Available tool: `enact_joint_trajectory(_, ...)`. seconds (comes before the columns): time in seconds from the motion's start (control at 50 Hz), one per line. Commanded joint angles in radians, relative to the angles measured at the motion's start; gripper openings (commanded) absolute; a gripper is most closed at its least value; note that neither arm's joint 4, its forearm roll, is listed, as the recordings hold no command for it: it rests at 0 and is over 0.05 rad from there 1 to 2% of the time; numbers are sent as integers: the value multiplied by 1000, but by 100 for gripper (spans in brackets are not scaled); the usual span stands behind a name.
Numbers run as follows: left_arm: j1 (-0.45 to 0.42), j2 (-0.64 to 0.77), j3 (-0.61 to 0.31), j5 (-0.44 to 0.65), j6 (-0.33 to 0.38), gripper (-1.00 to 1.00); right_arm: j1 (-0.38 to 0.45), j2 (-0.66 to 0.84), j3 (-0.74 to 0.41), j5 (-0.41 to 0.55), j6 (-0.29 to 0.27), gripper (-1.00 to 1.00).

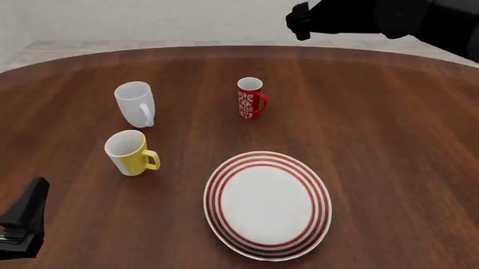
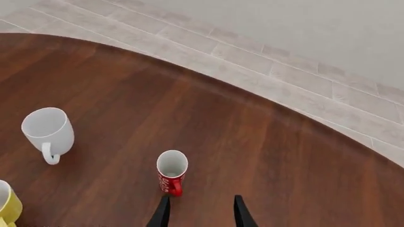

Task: Pick up the red mug and put it on the plate

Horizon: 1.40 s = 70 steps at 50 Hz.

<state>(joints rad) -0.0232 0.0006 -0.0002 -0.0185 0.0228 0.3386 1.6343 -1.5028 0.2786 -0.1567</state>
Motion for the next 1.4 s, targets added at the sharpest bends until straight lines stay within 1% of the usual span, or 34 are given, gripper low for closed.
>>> enact_joint_trajectory(0.02, -3, 0, 0, -2, 2, 100, 10, 67, -44, 6, -7, 100)
enact_joint_trajectory(0.14, -1, 0, -1, -3, -1, 100, 8, 95, -67, 11, -11, 100)
enact_joint_trajectory(0.24, -2, 0, 0, -2, -1, 100, 15, 129, -82, 14, -4, 100)
enact_joint_trajectory(0.46, 0, 0, 0, -2, -4, 100, 18, 166, -85, 8, -7, 100)
enact_joint_trajectory(0.6, -5, 0, 0, -7, -1, 100, 14, 190, -83, 0, -12, 100)
enact_joint_trajectory(0.62, -5, 0, -1, -6, 1, 100, 16, 189, -78, -4, -24, 100)
enact_joint_trajectory(0.7, -4, 0, -2, -5, 1, 100, 13, 207, -84, -4, -16, 100)
enact_joint_trajectory(0.9, -4, 0, -6, -4, 5, 100, 12, 247, -102, -7, -25, 100)
enact_joint_trajectory(0.92, -4, 0, -7, -3, 5, 100, 15, 251, -100, -10, -32, 100)
enact_joint_trajectory(1.24, -2, 0, 0, -9, 3, 100, 17, 364, -210, 18, -39, 100)
enact_joint_trajectory(1.4, 0, 0, -1, -10, -1, 100, 30, 420, -243, 18, -38, 100)
